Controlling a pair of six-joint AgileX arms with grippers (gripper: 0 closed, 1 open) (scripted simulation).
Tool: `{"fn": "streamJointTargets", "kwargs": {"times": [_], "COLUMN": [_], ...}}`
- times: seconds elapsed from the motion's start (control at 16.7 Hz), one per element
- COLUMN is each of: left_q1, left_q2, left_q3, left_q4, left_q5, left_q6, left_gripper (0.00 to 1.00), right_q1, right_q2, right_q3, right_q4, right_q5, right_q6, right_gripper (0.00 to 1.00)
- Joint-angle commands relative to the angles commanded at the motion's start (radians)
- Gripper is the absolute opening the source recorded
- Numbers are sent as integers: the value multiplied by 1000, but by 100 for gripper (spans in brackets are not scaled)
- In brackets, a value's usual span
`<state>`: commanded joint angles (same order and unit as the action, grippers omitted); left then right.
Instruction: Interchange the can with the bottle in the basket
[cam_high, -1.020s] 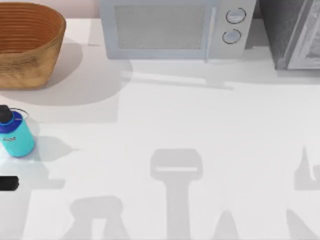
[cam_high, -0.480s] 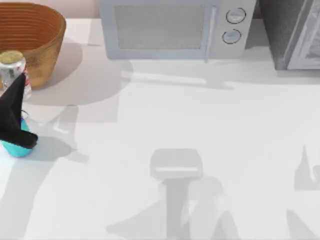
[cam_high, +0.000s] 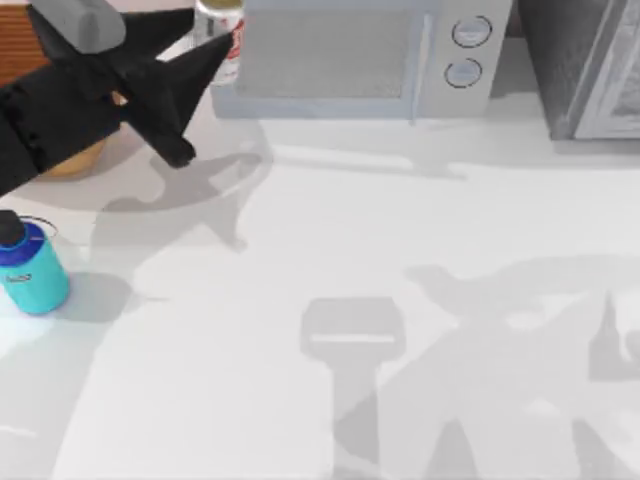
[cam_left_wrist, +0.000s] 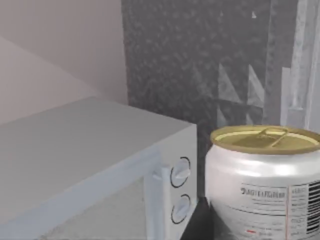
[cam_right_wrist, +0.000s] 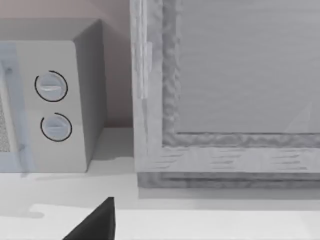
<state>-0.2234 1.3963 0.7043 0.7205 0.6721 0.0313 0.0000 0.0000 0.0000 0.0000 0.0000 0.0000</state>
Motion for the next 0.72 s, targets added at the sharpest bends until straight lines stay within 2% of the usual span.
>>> {"fn": "streamJointTargets", "kwargs": {"times": [0.42,0.72], "left_q1": [-99,-143], "left_q2": [670,1019], "left_q3": [318,472], "left_q4": [340,509], "left_q5": [324,491], "left_q6": [0,-3], "left_gripper": [0,0], "right_q1": [0,0], "right_q2": [0,0], "right_q3": [0,0], "right_q4": [0,0], "right_q5": [0,0], "right_q6": [0,0], "right_gripper": [100,100]}}
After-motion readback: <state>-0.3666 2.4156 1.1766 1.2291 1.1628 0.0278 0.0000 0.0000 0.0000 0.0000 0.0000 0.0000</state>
